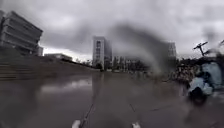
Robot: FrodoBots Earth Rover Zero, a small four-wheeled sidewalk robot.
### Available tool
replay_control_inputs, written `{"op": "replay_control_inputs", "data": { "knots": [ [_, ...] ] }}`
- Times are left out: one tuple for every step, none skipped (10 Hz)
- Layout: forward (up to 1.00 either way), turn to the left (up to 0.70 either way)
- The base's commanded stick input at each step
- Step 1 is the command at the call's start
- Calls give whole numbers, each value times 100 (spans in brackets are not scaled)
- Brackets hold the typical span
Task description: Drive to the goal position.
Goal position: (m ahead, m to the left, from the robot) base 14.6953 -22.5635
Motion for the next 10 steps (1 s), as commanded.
{"op": "replay_control_inputs", "data": {
  "knots": [
    [70, 0],
    [70, 0],
    [70, 0],
    [70, 0],
    [70, 0],
    [70, 0],
    [70, 0],
    [70, 0],
    [70, 0],
    [70, 0]
  ]
}}
